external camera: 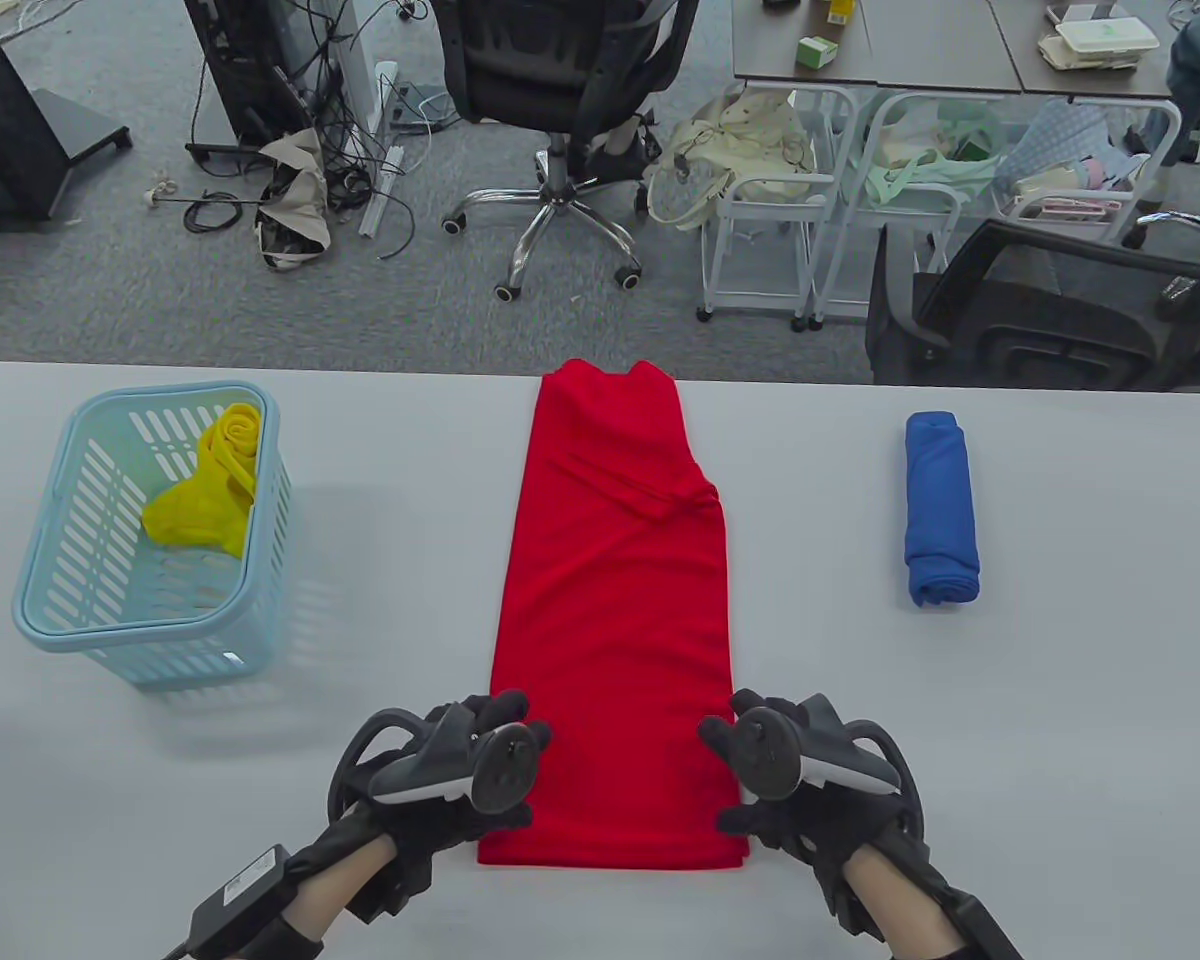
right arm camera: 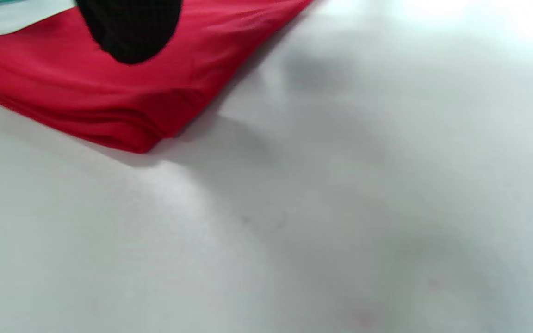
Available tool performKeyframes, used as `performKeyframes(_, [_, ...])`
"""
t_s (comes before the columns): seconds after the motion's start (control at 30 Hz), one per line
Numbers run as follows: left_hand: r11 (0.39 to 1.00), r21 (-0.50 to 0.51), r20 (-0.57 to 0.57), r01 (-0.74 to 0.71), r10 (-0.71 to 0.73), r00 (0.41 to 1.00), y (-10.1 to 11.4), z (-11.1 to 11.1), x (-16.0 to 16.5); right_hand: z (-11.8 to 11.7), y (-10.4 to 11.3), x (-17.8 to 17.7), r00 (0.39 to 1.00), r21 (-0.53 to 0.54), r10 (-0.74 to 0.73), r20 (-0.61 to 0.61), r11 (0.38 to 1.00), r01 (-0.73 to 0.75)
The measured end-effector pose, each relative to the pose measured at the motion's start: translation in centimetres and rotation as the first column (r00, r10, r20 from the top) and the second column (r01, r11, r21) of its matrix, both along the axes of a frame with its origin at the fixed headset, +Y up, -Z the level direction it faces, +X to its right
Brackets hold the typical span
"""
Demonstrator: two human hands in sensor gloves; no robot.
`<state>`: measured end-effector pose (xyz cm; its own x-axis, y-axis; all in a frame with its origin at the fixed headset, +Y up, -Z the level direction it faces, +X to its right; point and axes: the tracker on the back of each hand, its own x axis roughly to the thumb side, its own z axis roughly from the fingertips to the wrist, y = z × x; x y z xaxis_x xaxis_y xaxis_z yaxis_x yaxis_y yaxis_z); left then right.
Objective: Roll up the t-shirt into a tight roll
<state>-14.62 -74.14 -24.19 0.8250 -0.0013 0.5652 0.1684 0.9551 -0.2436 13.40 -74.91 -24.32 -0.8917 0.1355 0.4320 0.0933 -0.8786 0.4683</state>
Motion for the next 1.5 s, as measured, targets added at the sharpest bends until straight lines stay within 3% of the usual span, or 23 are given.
performKeyframes(0.03, [0.999,0.007,0.026,-0.034,0.033,0.999,-0.6,0.2,0.3,0.3,0.2,-0.6,0.999,0.019,-0.002,-0.033,1.000,0.002])
performKeyframes(0.17, [0.995,0.032,0.062,0.099,-0.101,0.993,-1.7,0.3,0.2,1.3,0.1,-2.0,0.993,0.039,0.027,-0.114,0.999,-0.023])
performKeyframes(0.3, [0.989,-0.049,0.071,0.140,-0.136,0.988,-1.8,0.5,0.1,1.3,-0.6,-2.2,0.991,0.021,0.063,-0.121,0.998,-0.061])
performKeyframes(0.43, [0.970,0.034,0.099,0.240,-0.242,0.965,-2.1,1.3,0.6,1.4,-0.8,-2.2,0.990,0.026,0.079,-0.120,0.997,-0.077])
performKeyframes(0.83, [0.967,0.144,0.043,0.210,-0.218,0.975,-1.9,0.7,1.4,1.3,-1.1,-4.0,0.978,0.200,0.180,-0.102,0.967,-0.157])
performKeyframes(1.1, [0.983,0.148,0.015,0.113,-0.116,0.993,-1.6,-0.3,0.8,0.0,-0.7,-3.1,0.997,0.142,0.071,-0.042,0.988,-0.065])
performKeyframes(1.23, [0.993,0.120,-0.030,-0.006,0.010,0.999,0.2,-1.0,-0.5,-0.2,1.1,-1.8,0.999,0.170,-0.046,0.007,0.984,0.044])
performKeyframes(1.43, [0.954,0.111,-0.076,-0.280,0.289,0.954,3.1,-1.5,-2.5,-0.1,3.8,0.1,0.961,0.217,-0.275,0.036,0.941,0.261])
performKeyframes(1.5, [0.930,0.095,-0.084,-0.355,0.363,0.928,3.5,-1.8,-2.8,-0.2,4.0,0.5,0.908,0.187,-0.415,0.049,0.897,0.400])
